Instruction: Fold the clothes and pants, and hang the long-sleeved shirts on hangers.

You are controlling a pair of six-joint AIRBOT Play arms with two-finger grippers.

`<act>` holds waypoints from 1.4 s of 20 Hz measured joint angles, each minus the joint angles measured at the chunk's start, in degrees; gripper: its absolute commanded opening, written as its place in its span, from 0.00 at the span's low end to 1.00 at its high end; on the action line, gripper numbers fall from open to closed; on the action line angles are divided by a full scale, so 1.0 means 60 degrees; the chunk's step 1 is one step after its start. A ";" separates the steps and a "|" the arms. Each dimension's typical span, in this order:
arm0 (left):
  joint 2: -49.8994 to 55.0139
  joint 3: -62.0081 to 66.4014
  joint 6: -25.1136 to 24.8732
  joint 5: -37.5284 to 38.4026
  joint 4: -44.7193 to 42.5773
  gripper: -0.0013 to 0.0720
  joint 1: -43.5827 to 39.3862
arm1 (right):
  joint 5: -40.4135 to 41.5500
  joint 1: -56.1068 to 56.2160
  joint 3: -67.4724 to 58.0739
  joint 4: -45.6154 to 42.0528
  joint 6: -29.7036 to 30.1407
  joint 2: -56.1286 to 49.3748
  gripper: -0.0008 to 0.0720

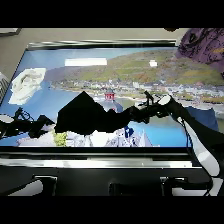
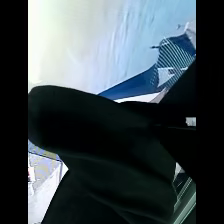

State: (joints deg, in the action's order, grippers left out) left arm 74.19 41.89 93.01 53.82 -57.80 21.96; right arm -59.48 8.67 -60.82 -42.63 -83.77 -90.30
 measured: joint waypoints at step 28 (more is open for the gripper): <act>-0.3340 0.7311 -0.0718 0.0794 0.0193 0.04 0.0375 | 0.1053 0.0007 -0.5475 -0.5497 -0.0175 0.5122 0.06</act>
State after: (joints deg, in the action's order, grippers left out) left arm 54.15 85.76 88.71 58.59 -56.64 24.21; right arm -53.17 8.71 -93.67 -75.61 -84.82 -59.57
